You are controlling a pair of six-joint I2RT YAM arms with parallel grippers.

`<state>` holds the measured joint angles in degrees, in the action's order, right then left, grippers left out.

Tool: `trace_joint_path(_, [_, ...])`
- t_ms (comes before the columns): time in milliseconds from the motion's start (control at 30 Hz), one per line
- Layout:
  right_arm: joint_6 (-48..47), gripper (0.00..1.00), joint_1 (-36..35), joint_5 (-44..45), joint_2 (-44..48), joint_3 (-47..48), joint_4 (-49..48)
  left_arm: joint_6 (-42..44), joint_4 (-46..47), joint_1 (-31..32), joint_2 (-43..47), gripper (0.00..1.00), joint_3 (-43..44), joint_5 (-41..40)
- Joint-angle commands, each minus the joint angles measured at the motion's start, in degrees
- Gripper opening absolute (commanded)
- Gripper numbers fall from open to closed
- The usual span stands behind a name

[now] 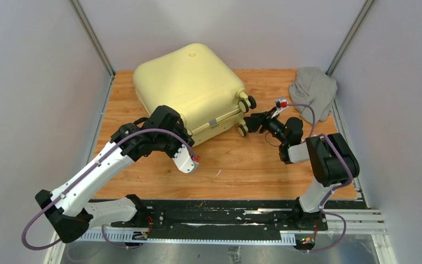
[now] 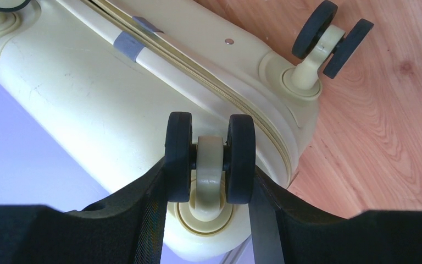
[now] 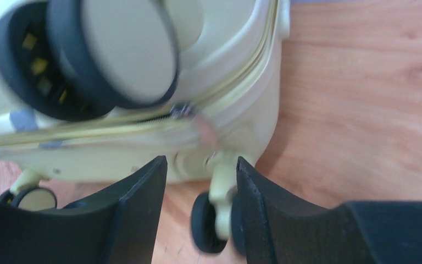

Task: Pack the luggage
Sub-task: Zip the luggage at the center of the board.

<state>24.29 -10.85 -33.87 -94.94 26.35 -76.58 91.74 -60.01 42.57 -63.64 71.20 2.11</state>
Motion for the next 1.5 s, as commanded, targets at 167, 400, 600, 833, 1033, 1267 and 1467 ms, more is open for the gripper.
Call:
trace_joint_path(167, [9.58,0.51,2.59,-11.88,-9.54,12.57,-8.01,-0.13,9.84,0.06,7.42,0.0,-0.29,-1.93])
trace_joint_path(400, [9.83,0.53,2.0,-13.7,-10.65,10.25,-9.45,-0.43,9.82,0.06,6.88,0.0,0.43,-1.59])
trace_joint_path(600, [11.3,0.58,2.1,-15.54,-9.75,5.57,-12.16,-0.56,9.83,0.06,7.1,0.0,0.45,-1.67])
trace_joint_path(833, [11.36,0.58,2.15,-17.2,-9.13,5.9,-11.78,-0.38,9.82,0.06,8.31,0.0,-0.24,-2.0])
trace_joint_path(1033, [10.31,0.56,2.24,-17.98,-10.35,12.2,-7.34,-0.92,9.71,0.06,10.02,0.0,-1.73,-2.02])
trace_joint_path(1267, [10.03,0.53,1.71,-19.38,-12.88,13.16,-6.08,-2.47,7.23,0.13,13.58,0.88,-6.69,0.85])
trace_joint_path(1467, [10.94,0.53,1.62,-17.77,-13.41,8.12,-10.69,-19.46,7.15,4.44,6.75,1.0,6.57,9.91])
